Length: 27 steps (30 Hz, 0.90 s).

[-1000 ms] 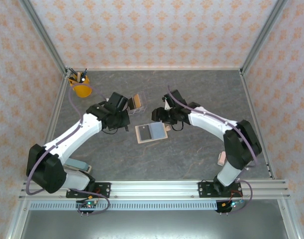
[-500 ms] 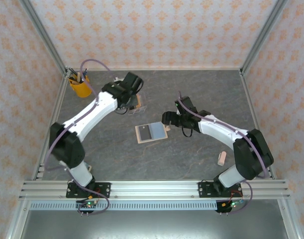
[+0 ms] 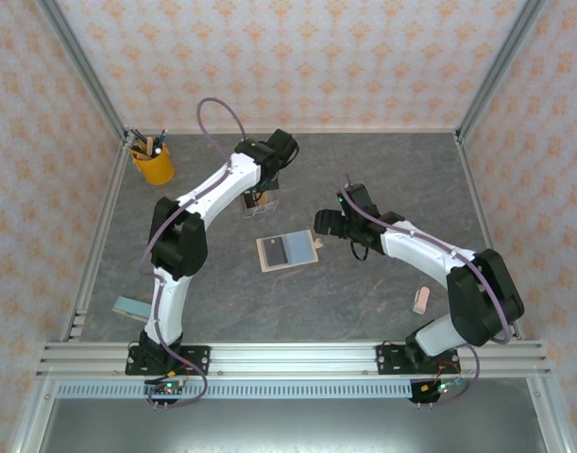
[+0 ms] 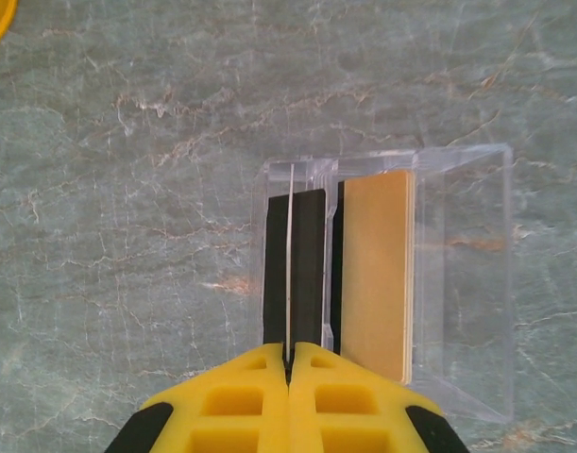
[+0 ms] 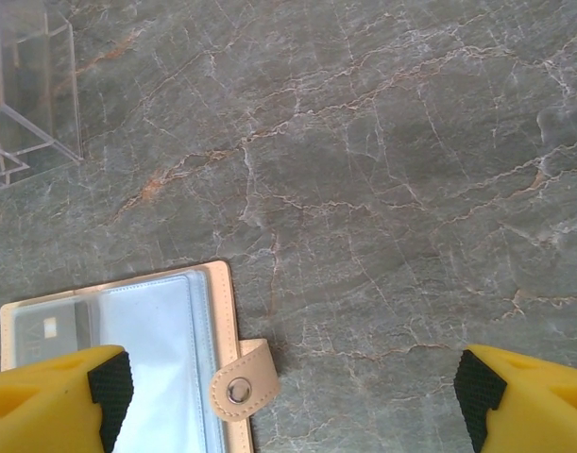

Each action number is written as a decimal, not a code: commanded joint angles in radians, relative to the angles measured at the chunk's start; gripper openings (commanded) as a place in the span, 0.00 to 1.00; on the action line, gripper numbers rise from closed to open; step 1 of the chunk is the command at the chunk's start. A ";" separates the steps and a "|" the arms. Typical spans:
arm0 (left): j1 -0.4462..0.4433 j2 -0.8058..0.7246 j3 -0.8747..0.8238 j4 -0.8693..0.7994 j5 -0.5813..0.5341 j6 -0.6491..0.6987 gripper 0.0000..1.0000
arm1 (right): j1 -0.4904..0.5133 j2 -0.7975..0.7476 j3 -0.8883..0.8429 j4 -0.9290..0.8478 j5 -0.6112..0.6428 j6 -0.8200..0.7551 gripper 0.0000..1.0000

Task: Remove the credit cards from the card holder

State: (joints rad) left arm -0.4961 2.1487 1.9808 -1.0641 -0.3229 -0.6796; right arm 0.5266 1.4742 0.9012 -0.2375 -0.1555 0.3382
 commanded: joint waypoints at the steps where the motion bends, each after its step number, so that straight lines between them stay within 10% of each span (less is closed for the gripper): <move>1: 0.013 0.020 0.052 -0.063 -0.031 -0.018 0.00 | -0.002 -0.008 -0.015 0.016 0.034 -0.010 0.90; 27: 0.055 -0.034 -0.019 0.003 0.178 -0.007 0.30 | -0.002 0.025 -0.002 0.007 0.011 0.006 0.89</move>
State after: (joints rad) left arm -0.4503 2.1929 1.9831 -1.0740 -0.1524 -0.7025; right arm 0.5266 1.4914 0.9009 -0.2379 -0.1535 0.3389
